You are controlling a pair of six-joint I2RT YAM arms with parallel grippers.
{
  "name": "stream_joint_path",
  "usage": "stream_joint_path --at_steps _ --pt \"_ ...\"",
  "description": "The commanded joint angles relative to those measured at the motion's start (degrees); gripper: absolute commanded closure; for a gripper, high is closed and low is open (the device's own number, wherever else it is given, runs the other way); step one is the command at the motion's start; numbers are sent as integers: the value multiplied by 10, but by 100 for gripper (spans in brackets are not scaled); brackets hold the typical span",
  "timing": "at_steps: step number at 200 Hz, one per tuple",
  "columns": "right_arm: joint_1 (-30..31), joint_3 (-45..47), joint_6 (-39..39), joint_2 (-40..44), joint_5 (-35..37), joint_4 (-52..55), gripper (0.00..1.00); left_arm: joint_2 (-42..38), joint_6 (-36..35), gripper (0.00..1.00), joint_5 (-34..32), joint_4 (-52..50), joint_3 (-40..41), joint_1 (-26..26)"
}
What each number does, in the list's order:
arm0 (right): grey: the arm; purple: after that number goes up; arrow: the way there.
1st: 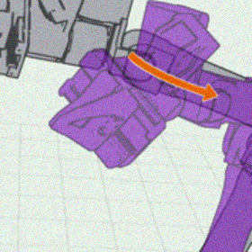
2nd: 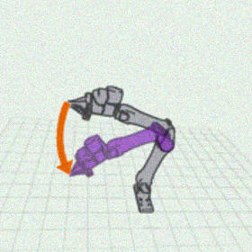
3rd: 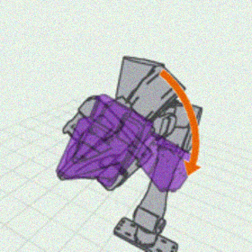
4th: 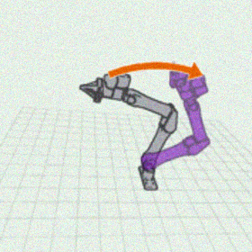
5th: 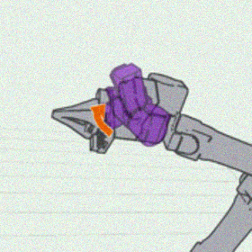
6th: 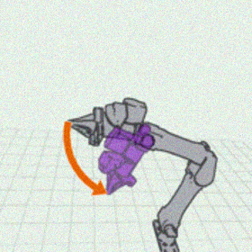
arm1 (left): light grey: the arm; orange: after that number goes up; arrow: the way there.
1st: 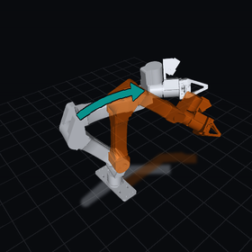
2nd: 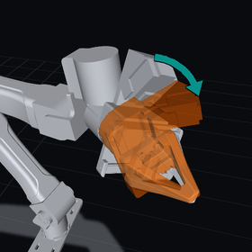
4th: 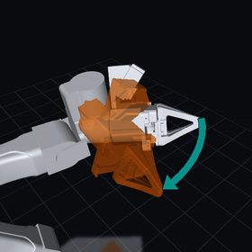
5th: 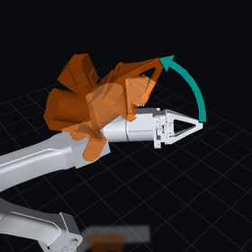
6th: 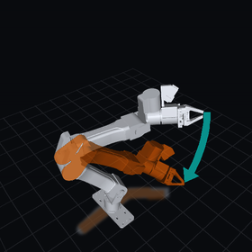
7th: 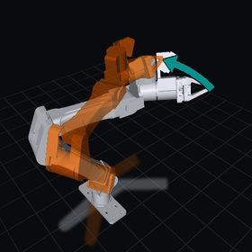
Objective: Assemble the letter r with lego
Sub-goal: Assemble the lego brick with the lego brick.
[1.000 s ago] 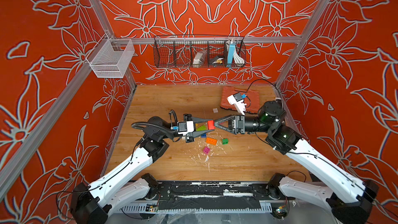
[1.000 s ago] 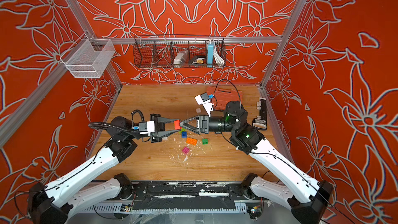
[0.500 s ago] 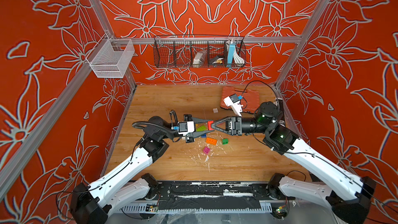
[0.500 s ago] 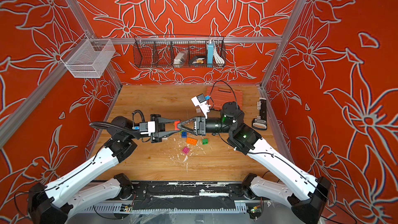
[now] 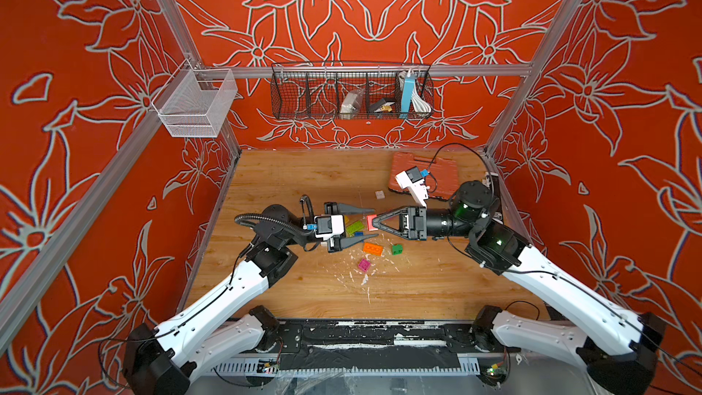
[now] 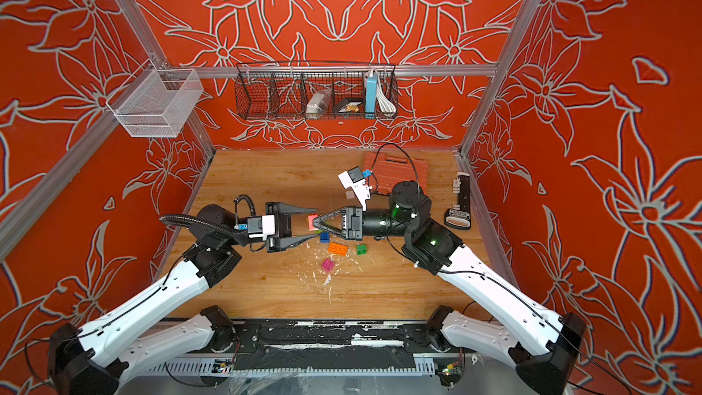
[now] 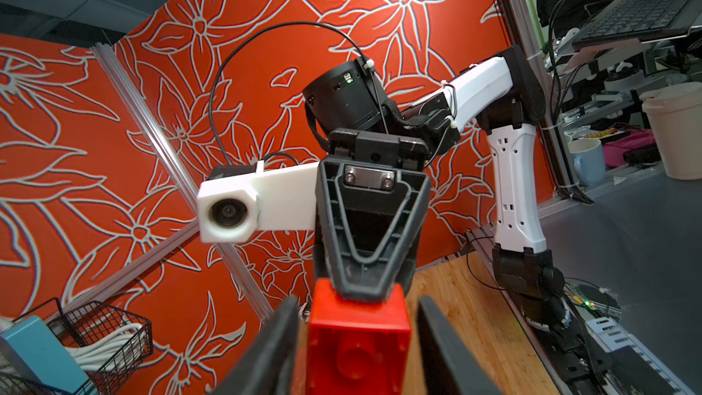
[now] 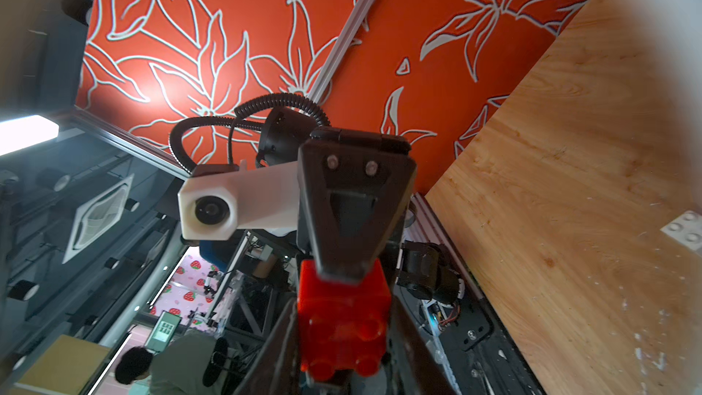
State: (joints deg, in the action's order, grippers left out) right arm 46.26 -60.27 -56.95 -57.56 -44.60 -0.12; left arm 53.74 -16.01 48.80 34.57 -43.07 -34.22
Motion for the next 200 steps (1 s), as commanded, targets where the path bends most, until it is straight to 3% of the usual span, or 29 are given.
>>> stream_joint_path --at_steps 1,23,55,85,118,162,183,200 --pt "0 -27 104 34 93 99 100 -32 58 1 -53 -64 -14 1" --pt "0 -55 198 39 216 264 100 -64 214 1 -207 -190 -15 1" --pt "1 -71 266 15 370 389 100 -120 334 1 -328 -370 18 1" --pt "1 -117 293 -60 450 484 100 -153 424 1 -457 -528 21 2" --pt "6 -177 302 -156 450 550 100 -105 469 1 -450 -638 -7 22" --pt "13 -158 317 -187 497 491 100 9 548 1 -424 -792 -62 70" --pt "14 -137 356 -202 458 446 100 11 580 1 -451 -827 -72 70" --pt "13 -139 408 -229 403 424 100 -36 594 1 -452 -809 -24 71"
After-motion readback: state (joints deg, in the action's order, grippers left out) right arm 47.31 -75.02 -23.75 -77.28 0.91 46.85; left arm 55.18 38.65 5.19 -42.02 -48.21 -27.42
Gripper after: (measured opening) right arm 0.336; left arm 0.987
